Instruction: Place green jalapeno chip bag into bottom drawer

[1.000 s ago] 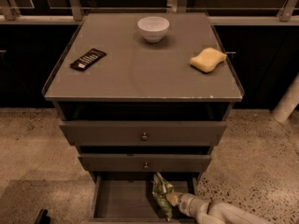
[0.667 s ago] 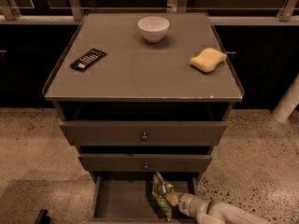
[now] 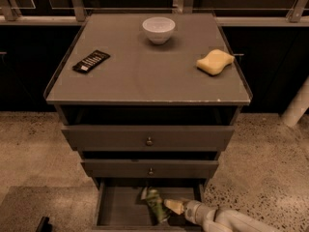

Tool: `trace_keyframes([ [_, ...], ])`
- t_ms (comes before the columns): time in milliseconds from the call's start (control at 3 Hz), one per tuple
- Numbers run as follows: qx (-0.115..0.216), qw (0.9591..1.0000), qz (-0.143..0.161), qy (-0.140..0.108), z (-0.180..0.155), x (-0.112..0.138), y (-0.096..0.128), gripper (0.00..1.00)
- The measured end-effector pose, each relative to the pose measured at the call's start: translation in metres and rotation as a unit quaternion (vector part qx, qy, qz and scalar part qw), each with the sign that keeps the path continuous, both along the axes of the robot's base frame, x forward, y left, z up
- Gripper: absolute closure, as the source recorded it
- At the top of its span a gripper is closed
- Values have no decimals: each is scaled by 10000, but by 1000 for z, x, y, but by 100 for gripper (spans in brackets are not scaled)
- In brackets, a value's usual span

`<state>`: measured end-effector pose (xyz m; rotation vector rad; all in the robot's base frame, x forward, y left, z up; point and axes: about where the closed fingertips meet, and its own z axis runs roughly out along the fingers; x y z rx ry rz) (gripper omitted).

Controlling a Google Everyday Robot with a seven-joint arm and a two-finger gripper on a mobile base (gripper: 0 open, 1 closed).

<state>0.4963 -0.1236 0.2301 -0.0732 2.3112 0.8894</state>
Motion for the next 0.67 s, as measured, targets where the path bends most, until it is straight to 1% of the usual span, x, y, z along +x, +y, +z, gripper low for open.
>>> trace_keyframes([
  [333,0,10000,0,0,0,0,0,0],
  [667,0,10000,0,0,0,0,0,0],
])
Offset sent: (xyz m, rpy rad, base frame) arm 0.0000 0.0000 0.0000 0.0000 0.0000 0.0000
